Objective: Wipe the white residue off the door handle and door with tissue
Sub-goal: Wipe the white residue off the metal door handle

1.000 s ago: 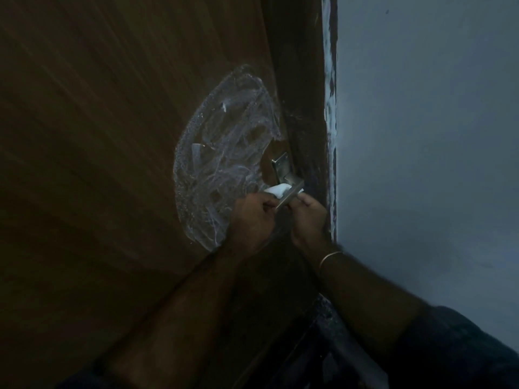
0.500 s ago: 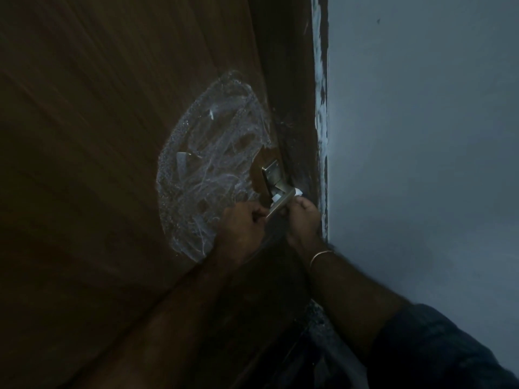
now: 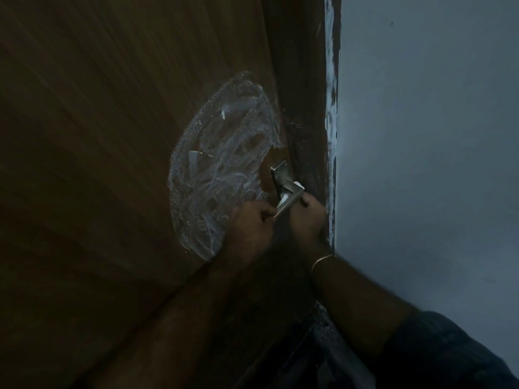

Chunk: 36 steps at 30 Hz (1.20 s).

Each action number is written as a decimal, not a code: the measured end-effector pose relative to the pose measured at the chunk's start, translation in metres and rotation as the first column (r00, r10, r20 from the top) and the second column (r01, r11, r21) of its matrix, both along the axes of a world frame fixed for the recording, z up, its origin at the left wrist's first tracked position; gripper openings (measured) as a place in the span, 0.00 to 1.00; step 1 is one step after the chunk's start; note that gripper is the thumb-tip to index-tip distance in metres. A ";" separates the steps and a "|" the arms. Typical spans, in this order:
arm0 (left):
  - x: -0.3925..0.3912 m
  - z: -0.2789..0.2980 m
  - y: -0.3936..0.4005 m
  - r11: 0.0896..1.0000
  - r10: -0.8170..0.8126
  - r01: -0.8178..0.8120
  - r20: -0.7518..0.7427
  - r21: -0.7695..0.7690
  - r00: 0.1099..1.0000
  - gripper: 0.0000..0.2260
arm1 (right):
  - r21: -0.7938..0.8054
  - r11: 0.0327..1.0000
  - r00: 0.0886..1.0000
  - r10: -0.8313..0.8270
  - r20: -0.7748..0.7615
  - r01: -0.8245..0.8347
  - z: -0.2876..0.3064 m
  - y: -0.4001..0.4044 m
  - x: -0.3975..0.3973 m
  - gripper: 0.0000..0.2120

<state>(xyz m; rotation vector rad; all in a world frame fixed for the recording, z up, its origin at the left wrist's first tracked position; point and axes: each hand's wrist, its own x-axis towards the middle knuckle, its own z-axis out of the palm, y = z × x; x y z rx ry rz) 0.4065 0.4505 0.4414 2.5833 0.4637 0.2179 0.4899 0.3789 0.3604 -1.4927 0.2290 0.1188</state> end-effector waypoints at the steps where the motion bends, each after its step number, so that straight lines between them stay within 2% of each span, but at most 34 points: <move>1: 0.001 0.001 0.000 1.000 -0.001 0.001 -0.005 -0.001 1.000 0.09 | 0.000 1.000 1.000 -0.006 0.009 0.006 0.000 0.000 0.000 0.11; 5: 0.001 0.002 -0.001 1.000 -0.007 0.008 -0.027 0.015 1.000 0.08 | -0.028 0.999 0.995 -0.042 -0.090 0.040 -0.007 0.002 0.003 0.11; 8: 0.000 0.003 -0.001 1.000 -0.012 0.012 -0.037 0.001 0.999 0.09 | -0.054 0.997 0.990 0.047 -0.130 -0.054 -0.016 0.004 -0.003 0.10; 10: -0.001 0.003 -0.001 1.000 -0.021 0.021 -0.035 0.009 0.999 0.09 | -0.044 0.998 0.989 0.046 -0.140 -0.052 -0.023 0.006 -0.009 0.11; 14: 0.001 0.004 0.000 1.000 -0.021 0.021 -0.026 0.004 0.999 0.09 | 0.271 0.957 0.967 -0.033 -0.254 0.104 -0.008 0.012 -0.017 0.08; 17: 0.001 0.003 -0.001 1.000 -0.023 0.023 -0.012 0.009 1.000 0.08 | 0.517 0.854 0.965 0.094 -0.246 0.049 -0.007 0.004 -0.028 0.07; 18: 0.000 0.003 0.000 1.000 -0.022 0.022 -0.003 0.013 1.000 0.08 | 0.554 0.833 0.967 0.138 -0.216 0.005 -0.009 0.004 -0.031 0.08; 20: -0.001 0.002 0.000 0.999 -0.031 0.031 0.013 0.011 0.999 0.08 | 0.483 0.871 0.977 0.172 -0.126 -0.092 -0.012 0.008 -0.034 0.06; 23: -0.002 0.002 0.000 0.999 -0.048 0.048 0.048 0.004 0.998 0.08 | 0.270 0.959 0.997 0.077 0.024 -0.081 -0.010 0.016 -0.032 0.02; 25: -0.003 0.002 0.000 0.998 -0.055 0.054 0.054 0.011 0.997 0.08 | 0.181 0.976 0.981 0.089 0.172 -0.120 -0.016 0.015 -0.029 0.07; 27: -0.001 0.001 0.001 0.998 -0.054 0.053 0.049 0.015 0.997 0.07 | 0.179 0.965 0.946 0.135 0.294 -0.193 -0.024 0.013 -0.028 0.12; 30: 0.002 0.000 0.003 0.999 -0.044 0.043 0.019 0.033 0.999 0.08 | 0.215 0.942 0.925 0.177 0.335 -0.258 -0.031 0.014 -0.025 0.14; 34: 0.002 -0.004 0.004 0.999 -0.018 0.017 0.005 0.028 1.000 0.08 | 0.115 0.971 0.929 0.162 0.333 -0.211 -0.046 0.011 -0.026 0.13; 36: 0.003 -0.004 0.003 0.999 -0.035 0.034 0.011 0.034 0.999 0.08 | 0.116 0.970 0.929 0.165 0.333 -0.214 -0.048 0.010 -0.028 0.14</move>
